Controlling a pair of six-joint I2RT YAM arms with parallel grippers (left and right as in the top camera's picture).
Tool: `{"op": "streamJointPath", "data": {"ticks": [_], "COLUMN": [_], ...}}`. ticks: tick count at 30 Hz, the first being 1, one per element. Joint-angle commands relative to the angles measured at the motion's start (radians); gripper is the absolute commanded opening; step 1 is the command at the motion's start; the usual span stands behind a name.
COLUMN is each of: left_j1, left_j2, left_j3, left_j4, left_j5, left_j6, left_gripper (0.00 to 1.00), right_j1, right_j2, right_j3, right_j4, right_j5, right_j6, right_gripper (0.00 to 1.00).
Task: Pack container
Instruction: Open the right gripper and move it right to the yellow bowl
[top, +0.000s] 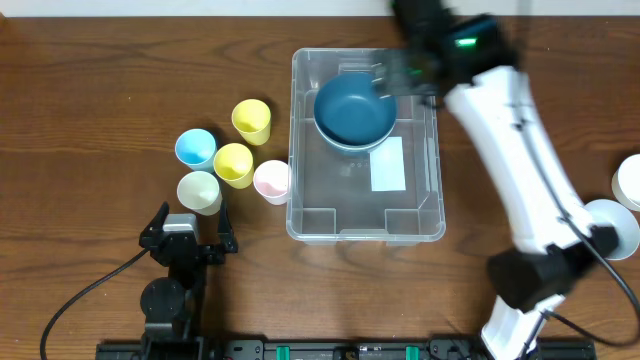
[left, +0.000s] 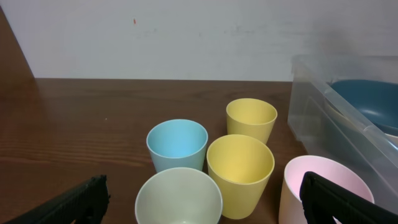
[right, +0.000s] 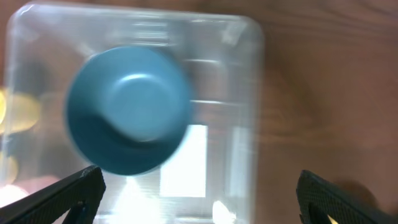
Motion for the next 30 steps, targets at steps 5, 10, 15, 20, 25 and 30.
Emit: {"op": "streamJointPath", "data": {"ticks": [5,10,15,20,25,30], "left_j1": [0.003,0.003,0.003,0.003,0.003,0.003], "left_j2": [-0.001,-0.001,-0.001,-0.001,-0.001,-0.001], "left_j3": [-0.022,-0.022,-0.022,-0.022,-0.022,-0.022], "left_j4": [-0.032,-0.032,-0.032,-0.032,-0.032,-0.032], "left_j5": [-0.001,-0.001,-0.001,-0.001,-0.001,-0.001], "left_j6": [0.014,0.014,0.014,0.014,0.014,0.014], "left_gripper": [0.98,0.98,0.98,0.98,0.98,0.98], "right_j1": [-0.176,-0.301,-0.373,-0.438,-0.477,-0.479], "right_j2": [-0.136,-0.149,-0.158,-0.158,-0.158,-0.158], "right_j3": [0.023,0.014,-0.11,-0.288,-0.478,-0.624], "right_j4": [-0.171,-0.328,-0.327,-0.308,-0.2,-0.105], "right_j5": [0.034,0.034,0.026,0.026,-0.015,-0.023], "right_j6": [0.121,0.22,0.267,0.401,0.423,0.423], "right_gripper": [0.99,0.99,0.99,0.99,0.99,0.99]}}
